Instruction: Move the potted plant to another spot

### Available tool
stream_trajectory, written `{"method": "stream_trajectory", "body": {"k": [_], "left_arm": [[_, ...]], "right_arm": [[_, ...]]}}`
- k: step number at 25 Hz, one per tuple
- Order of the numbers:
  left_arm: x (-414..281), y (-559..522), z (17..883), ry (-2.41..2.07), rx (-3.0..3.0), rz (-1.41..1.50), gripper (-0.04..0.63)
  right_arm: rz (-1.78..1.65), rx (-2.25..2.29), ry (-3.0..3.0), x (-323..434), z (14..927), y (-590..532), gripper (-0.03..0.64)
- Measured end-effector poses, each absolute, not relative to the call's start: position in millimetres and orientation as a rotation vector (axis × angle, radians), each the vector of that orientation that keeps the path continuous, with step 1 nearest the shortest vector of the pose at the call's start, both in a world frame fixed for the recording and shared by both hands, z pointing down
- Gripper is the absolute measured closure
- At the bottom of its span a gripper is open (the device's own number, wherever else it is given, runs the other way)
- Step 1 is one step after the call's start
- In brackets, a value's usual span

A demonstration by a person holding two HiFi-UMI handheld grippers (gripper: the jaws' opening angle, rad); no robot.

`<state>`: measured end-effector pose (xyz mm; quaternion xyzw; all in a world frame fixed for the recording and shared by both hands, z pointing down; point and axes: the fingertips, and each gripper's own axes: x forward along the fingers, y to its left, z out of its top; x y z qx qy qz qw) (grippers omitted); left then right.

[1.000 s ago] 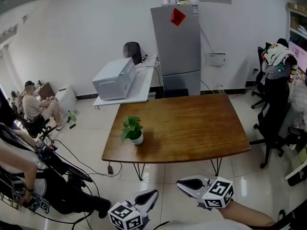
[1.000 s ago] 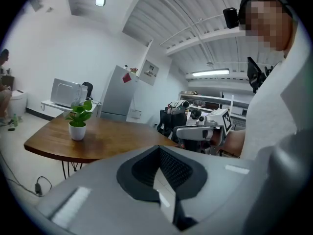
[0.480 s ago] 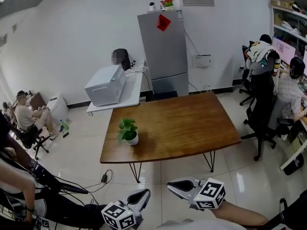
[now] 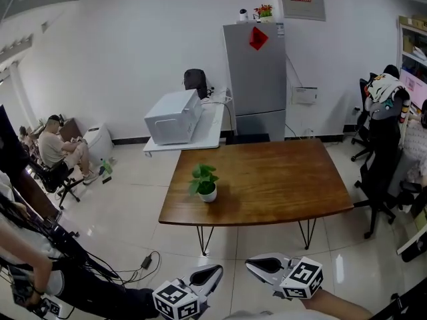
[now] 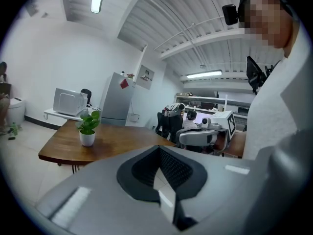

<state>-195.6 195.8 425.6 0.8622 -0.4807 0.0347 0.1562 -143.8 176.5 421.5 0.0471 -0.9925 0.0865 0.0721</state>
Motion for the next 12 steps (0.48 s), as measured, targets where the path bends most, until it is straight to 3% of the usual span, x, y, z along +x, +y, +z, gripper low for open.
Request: {"method": "stream_trajectory", "body": {"k": [12], "left_arm": [[-194.3, 193.1, 416.3, -1.351, 2.49, 0.104, 0.607]], "right_arm": [[0.194, 0.154, -2.96, -150.9, 419.2, 179.2, 0.615]]}}
